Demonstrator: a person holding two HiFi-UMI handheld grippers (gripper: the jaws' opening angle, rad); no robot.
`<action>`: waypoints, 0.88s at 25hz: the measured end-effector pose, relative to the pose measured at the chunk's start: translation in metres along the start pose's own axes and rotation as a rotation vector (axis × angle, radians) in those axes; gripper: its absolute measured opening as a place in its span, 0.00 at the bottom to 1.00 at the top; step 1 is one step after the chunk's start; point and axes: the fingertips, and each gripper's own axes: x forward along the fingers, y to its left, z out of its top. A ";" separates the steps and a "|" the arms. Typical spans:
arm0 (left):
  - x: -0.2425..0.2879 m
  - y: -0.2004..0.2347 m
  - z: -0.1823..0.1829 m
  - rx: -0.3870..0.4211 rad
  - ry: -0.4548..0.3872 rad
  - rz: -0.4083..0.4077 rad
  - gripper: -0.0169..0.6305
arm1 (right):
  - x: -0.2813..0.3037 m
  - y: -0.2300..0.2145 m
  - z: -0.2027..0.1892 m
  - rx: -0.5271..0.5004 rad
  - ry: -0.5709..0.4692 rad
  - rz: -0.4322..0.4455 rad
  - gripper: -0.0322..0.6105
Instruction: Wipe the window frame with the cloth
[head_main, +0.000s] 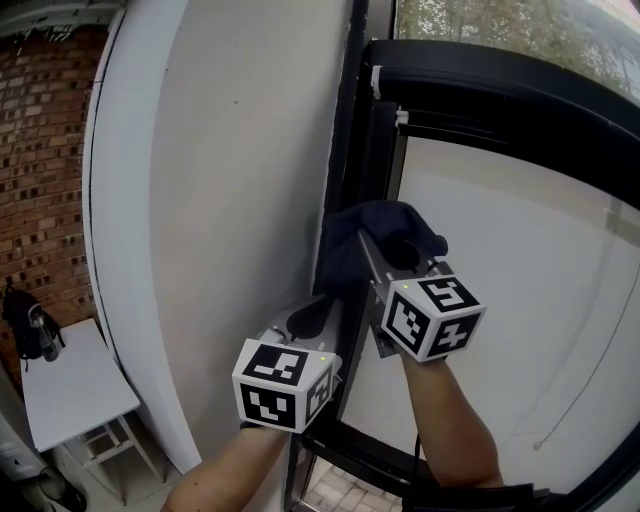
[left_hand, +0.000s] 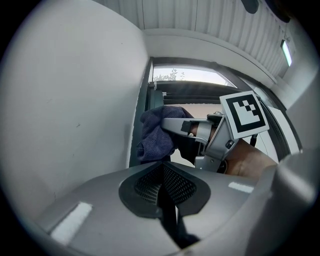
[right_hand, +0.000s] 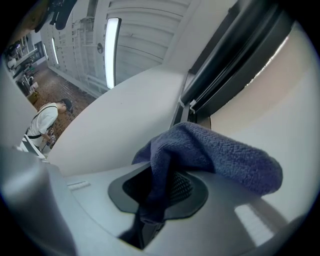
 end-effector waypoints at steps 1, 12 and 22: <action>0.002 0.002 0.003 -0.001 -0.005 0.002 0.02 | 0.002 -0.001 0.004 -0.005 -0.005 -0.001 0.15; 0.020 0.004 0.046 0.049 -0.063 -0.007 0.02 | 0.021 -0.021 0.056 -0.024 -0.106 -0.024 0.15; 0.037 0.001 0.072 0.056 -0.085 -0.035 0.02 | 0.038 -0.038 0.103 -0.012 -0.159 -0.047 0.15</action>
